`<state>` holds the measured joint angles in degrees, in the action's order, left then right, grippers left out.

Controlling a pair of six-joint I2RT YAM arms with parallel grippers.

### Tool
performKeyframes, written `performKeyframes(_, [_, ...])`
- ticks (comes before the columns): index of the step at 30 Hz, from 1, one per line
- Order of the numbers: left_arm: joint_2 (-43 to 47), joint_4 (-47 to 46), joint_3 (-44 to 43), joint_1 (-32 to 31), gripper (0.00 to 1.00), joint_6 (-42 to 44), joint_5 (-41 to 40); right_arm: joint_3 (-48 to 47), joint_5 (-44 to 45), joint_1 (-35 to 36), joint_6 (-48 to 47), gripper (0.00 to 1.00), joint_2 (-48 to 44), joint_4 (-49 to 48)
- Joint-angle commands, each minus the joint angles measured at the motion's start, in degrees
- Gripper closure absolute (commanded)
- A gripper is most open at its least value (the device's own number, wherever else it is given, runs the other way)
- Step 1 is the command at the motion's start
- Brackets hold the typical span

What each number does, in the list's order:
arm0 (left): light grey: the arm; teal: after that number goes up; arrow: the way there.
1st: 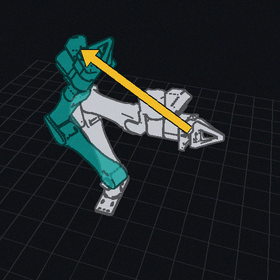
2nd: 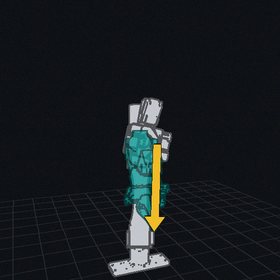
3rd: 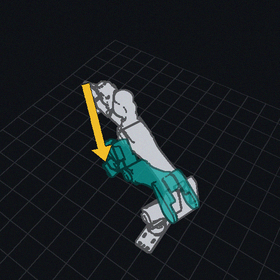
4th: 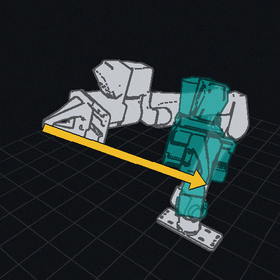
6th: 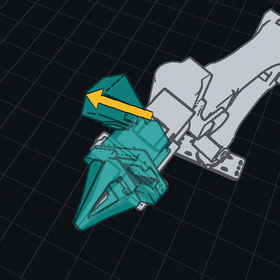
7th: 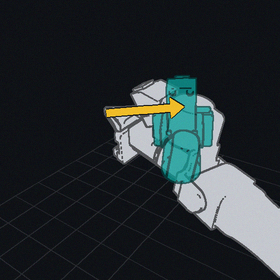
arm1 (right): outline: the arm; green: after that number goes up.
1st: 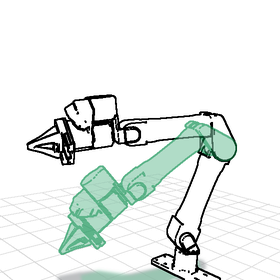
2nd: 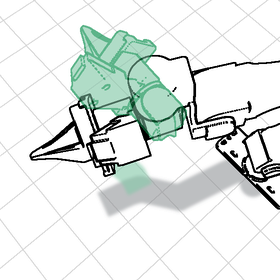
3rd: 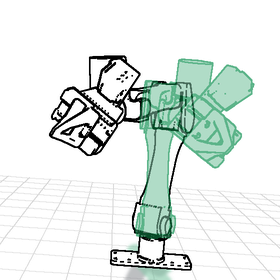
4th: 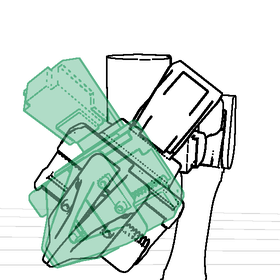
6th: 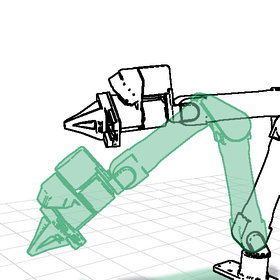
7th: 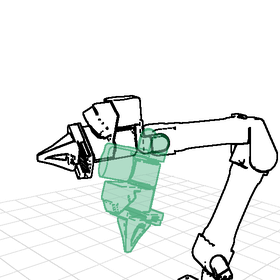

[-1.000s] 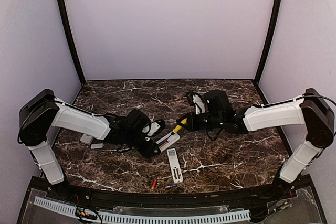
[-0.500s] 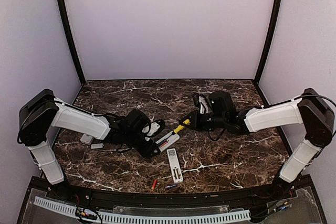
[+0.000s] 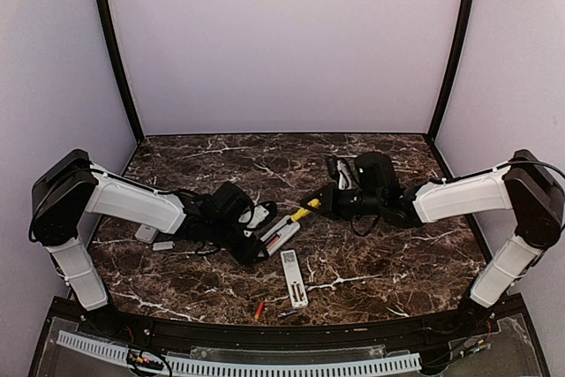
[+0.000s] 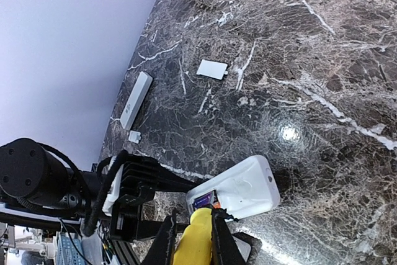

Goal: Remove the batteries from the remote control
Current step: Remove the battery from the remote control without the battery cover.

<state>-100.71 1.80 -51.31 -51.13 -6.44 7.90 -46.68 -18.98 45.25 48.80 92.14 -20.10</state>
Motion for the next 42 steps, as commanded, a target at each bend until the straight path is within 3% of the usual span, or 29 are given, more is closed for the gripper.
performKeyframes(1, [-5.0,3.89,1.04,-1.01,0.84,2.0,0.87,0.0,-15.48,3.59,5.44,1.0,-1.95,-7.71])
performKeyframes(9, [-5.15,4.0,0.85,-1.02,0.84,1.92,0.89,0.05,-14.14,4.05,4.66,1.0,-1.99,-6.25])
performKeyframes(18, [-2.13,1.88,2.65,-1.01,0.82,1.14,0.77,0.0,-0.53,4.03,-2.09,1.0,-8.47,7.32])
performKeyframes(20, [-1.07,1.32,2.98,-1.0,0.76,0.89,1.52,-0.06,3.54,4.03,-3.46,1.0,-10.55,10.53])
performKeyframes(24, [0.96,1.2,3.37,-0.99,0.45,0.61,2.78,-0.28,10.42,3.97,-5.52,1.0,-14.54,15.5])
performKeyframes(30, [6.44,2.7,4.46,-1.03,0.3,-1.37,5.24,-0.43,16.13,3.96,-6.42,1.0,-16.6,19.83])
performKeyframes(39, [12.65,6.9,4.2,0.28,0.23,-8.91,5.83,-1.23,16.2,5.98,-5.55,1.0,-13.29,19.54])
performKeyframes(42, [11.83,7.05,2.12,2.33,0.32,-12.73,7.76,-3.35,18.6,7.87,-5.16,1.0,-11.16,20.95])
